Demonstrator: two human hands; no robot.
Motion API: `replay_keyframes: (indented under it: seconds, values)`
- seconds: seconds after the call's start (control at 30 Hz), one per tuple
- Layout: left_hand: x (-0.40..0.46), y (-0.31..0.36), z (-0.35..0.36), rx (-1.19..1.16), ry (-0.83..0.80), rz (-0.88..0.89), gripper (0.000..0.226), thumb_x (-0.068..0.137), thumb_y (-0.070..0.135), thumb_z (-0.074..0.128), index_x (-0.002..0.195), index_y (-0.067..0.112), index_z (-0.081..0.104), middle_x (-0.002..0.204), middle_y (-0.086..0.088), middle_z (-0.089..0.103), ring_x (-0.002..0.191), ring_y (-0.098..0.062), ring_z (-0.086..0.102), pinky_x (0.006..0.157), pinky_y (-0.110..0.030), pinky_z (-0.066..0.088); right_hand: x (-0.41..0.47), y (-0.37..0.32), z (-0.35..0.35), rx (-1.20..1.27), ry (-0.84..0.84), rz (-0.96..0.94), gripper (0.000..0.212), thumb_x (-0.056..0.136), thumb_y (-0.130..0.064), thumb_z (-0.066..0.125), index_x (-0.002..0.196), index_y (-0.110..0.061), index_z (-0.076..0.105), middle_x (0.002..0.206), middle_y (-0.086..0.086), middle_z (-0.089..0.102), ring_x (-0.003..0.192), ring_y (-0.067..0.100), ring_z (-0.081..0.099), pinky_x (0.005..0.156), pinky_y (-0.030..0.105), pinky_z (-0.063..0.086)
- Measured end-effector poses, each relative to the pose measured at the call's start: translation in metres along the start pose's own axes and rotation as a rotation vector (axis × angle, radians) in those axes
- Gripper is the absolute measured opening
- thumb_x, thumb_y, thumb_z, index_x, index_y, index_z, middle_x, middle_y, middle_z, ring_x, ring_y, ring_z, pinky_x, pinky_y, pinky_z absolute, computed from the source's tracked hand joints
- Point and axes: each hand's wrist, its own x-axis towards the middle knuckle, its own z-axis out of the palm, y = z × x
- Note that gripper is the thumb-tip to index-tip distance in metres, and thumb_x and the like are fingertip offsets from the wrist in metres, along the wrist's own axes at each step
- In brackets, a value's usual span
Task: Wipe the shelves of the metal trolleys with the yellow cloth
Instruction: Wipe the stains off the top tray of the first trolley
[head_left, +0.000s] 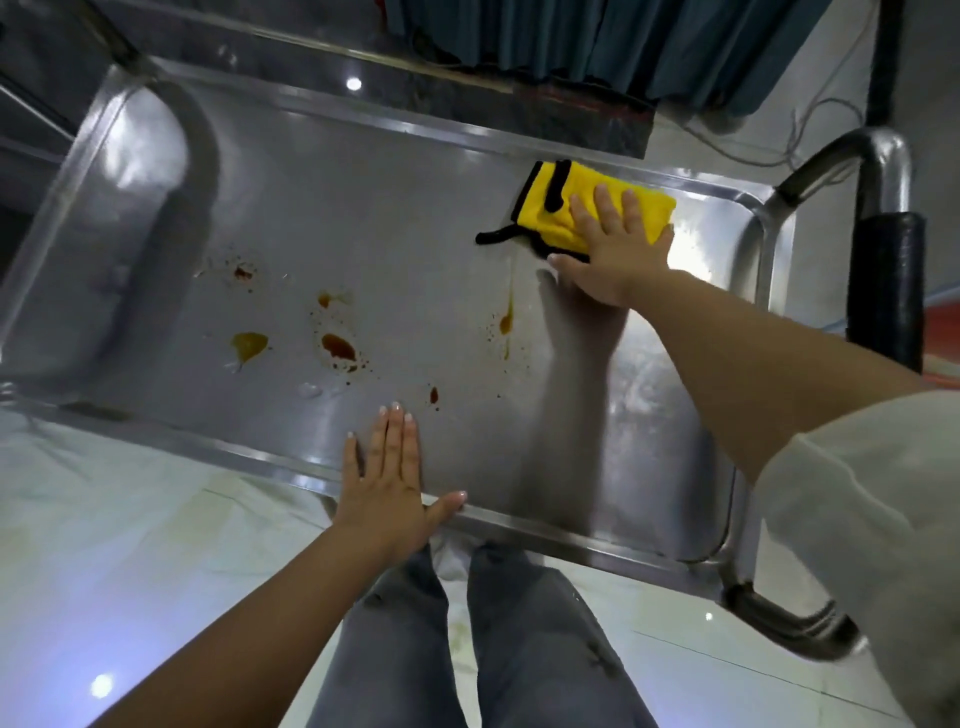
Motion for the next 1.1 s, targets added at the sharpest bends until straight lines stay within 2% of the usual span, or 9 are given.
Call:
replay_keyframes:
  seconds: [0.1, 0.4, 0.5, 0.6, 0.67, 0.8, 0.87, 1.0, 1.1]
  values:
    - [0.000, -0.001, 0.002, -0.008, 0.010, 0.006, 0.100, 0.064, 0.086, -0.015, 0.120, 0.015, -0.057, 0.132, -0.006, -0.061, 0.125, -0.024, -0.052, 0.107, -0.049, -0.028, 0.001, 0.012, -0.002, -0.020, 0.021, -0.010, 0.075, 0.086, -0.074, 0.029, 0.148, -0.045, -0.004, 0.160, -0.009, -0.013, 0.146, 0.023, -0.015, 0.109, 0.068, -0.001]
    - [0.001, -0.002, 0.000, -0.032, 0.006, 0.022, 0.102, 0.062, 0.085, -0.016, 0.124, 0.013, -0.054, 0.129, -0.006, -0.063, 0.119, -0.022, -0.057, 0.109, -0.052, -0.025, -0.091, 0.041, 0.026, 0.123, 0.061, 0.232, 0.078, 0.085, -0.075, 0.028, 0.149, -0.042, -0.002, 0.160, -0.007, -0.013, 0.145, 0.023, -0.019, 0.111, 0.065, -0.006]
    - [0.000, -0.002, -0.003, -0.024, 0.002, 0.028, 0.100, 0.059, 0.086, -0.018, 0.117, 0.014, -0.058, 0.125, -0.005, -0.065, 0.115, -0.020, -0.060, 0.108, -0.052, -0.025, -0.142, 0.027, 0.051, 0.121, 0.058, 0.223, 0.083, 0.079, -0.081, 0.020, 0.148, -0.043, -0.004, 0.159, -0.009, -0.015, 0.144, 0.021, -0.022, 0.111, 0.065, -0.006]
    - [0.000, 0.000, -0.006, -0.014, -0.015, 0.025, 0.099, 0.068, 0.085, -0.010, 0.115, 0.013, -0.059, 0.122, -0.006, -0.067, 0.113, -0.021, -0.061, 0.109, -0.053, -0.023, -0.196, 0.008, 0.079, 0.062, 0.045, 0.184, 0.086, 0.075, -0.085, 0.007, 0.147, -0.043, -0.011, 0.158, -0.010, -0.021, 0.143, 0.019, -0.027, 0.112, 0.065, -0.002]
    - [0.001, 0.001, -0.007, -0.001, -0.025, 0.020, 0.101, 0.075, 0.085, -0.002, 0.119, 0.010, -0.054, 0.122, -0.008, -0.066, 0.113, -0.022, -0.060, 0.109, -0.053, -0.023, -0.231, -0.001, 0.097, 0.032, 0.055, 0.149, 0.084, 0.077, -0.084, 0.007, 0.148, -0.042, -0.012, 0.158, -0.009, -0.022, 0.143, 0.019, -0.027, 0.111, 0.064, 0.002]
    - [0.001, 0.002, -0.009, 0.022, -0.039, 0.002, 0.103, 0.076, 0.085, 0.001, 0.123, 0.008, -0.050, 0.124, -0.010, -0.063, 0.114, -0.024, -0.058, 0.110, -0.055, -0.021, -0.280, -0.011, 0.119, 0.008, 0.078, 0.105, 0.081, 0.084, -0.079, 0.015, 0.151, -0.037, -0.002, 0.160, -0.005, -0.011, 0.146, 0.023, -0.017, 0.111, 0.062, 0.007]
    - [0.000, 0.003, -0.008, 0.027, -0.035, 0.005, 0.103, 0.077, 0.084, 0.002, 0.124, 0.008, -0.049, 0.127, -0.011, -0.062, 0.116, -0.024, -0.057, 0.110, -0.055, -0.020, -0.282, -0.009, 0.117, 0.023, 0.088, 0.109, 0.077, 0.085, -0.076, 0.014, 0.151, -0.038, 0.001, 0.160, -0.007, -0.009, 0.146, 0.021, -0.016, 0.112, 0.061, 0.009]
    - [-0.001, 0.003, -0.009, 0.025, -0.026, 0.011, 0.102, 0.076, 0.085, 0.000, 0.122, 0.010, -0.051, 0.127, -0.010, -0.062, 0.118, -0.024, -0.057, 0.111, -0.055, -0.021, -0.251, -0.001, 0.099, 0.062, 0.102, 0.195, 0.073, 0.087, -0.075, 0.016, 0.147, -0.043, -0.007, 0.159, -0.010, -0.014, 0.145, 0.018, -0.020, 0.112, 0.062, 0.014]
    - [-0.002, -0.001, -0.010, 0.010, -0.052, 0.043, 0.105, 0.062, 0.089, -0.011, 0.117, 0.012, -0.056, 0.125, -0.008, -0.065, 0.116, -0.023, -0.059, 0.105, -0.052, -0.027, -0.210, 0.007, 0.078, 0.137, 0.115, 0.303, 0.074, 0.088, -0.071, 0.026, 0.149, -0.040, -0.004, 0.159, -0.008, -0.015, 0.145, 0.020, -0.021, 0.111, 0.064, 0.014]
